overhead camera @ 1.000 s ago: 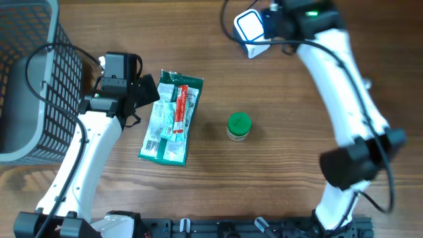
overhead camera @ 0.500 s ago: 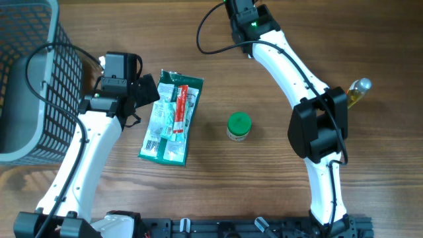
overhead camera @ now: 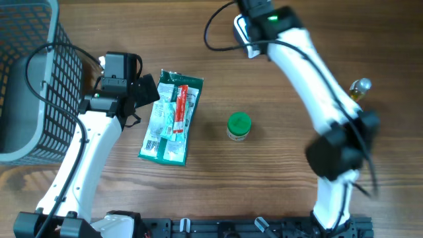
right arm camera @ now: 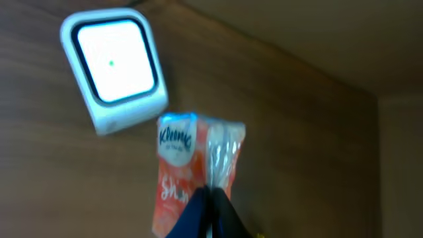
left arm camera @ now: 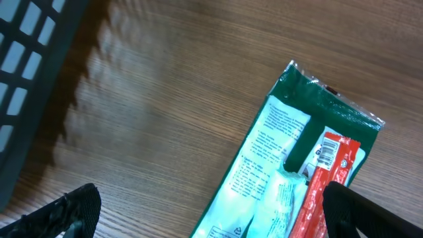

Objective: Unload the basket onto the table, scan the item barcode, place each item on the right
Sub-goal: 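Move the Kleenex pack away from the scanner and lower it at right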

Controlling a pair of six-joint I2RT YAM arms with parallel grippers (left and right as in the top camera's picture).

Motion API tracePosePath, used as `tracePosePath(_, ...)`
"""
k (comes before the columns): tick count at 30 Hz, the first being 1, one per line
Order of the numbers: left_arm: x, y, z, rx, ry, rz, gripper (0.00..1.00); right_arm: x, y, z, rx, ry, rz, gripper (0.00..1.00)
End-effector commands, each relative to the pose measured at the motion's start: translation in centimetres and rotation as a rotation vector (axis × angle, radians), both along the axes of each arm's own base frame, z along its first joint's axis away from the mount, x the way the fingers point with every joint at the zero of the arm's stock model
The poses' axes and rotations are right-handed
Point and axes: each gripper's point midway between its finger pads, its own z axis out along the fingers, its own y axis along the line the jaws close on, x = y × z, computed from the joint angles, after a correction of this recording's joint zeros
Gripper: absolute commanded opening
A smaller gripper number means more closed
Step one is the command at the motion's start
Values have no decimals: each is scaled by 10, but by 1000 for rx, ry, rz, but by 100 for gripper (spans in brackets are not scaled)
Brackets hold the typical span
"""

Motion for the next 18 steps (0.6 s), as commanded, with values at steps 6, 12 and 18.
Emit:
tracePosePath(6,2,3,2,11,-7,8,100,-138,-29,42,294,242,-196,4)
tracePosePath(12,2,3,2,11,-7,8,100,-163,-43,-24,227,399,-356,4)
tracePosePath(18,2,3,2,11,-7,8,100,-194,-62,-100,109,529,-454,4)
